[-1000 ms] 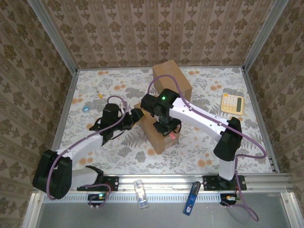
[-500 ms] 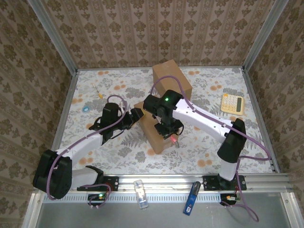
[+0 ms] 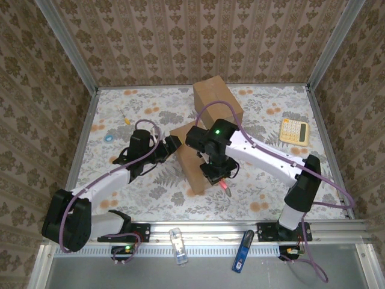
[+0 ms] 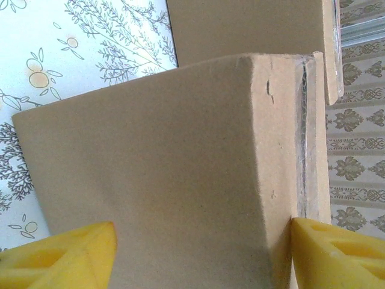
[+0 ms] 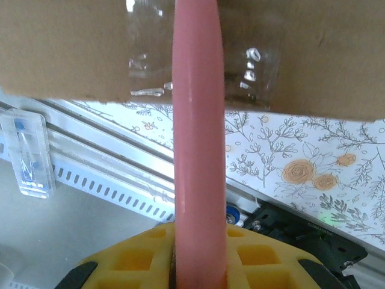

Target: Unpack the express box

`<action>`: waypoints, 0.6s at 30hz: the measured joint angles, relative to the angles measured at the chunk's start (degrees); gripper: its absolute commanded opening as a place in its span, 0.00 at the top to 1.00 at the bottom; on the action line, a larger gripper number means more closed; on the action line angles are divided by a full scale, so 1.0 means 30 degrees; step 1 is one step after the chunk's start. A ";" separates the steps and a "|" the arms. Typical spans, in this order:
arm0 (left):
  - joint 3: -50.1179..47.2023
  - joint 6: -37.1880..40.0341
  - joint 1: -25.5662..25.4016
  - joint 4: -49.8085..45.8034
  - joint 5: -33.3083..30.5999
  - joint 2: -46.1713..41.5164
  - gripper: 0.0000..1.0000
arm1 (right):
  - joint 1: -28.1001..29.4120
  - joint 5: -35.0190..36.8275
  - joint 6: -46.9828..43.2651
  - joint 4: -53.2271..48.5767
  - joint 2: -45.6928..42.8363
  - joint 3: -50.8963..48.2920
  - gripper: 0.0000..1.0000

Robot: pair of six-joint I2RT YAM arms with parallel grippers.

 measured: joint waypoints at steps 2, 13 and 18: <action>0.0066 0.0000 0.0000 0.0007 -0.0029 0.0073 0.26 | 0.0146 -0.0051 0.0160 -0.0007 -0.0168 -0.0175 1.00; 0.0233 0.0000 0.0000 0.0007 -0.0211 0.0233 0.26 | 0.0998 -0.0299 0.1246 0.0000 -0.0911 -0.0940 1.00; 0.0350 -0.0007 -0.0284 0.0029 -0.0663 0.0321 0.26 | 0.1399 -0.0707 0.1639 -0.0117 -0.1428 -0.1253 1.00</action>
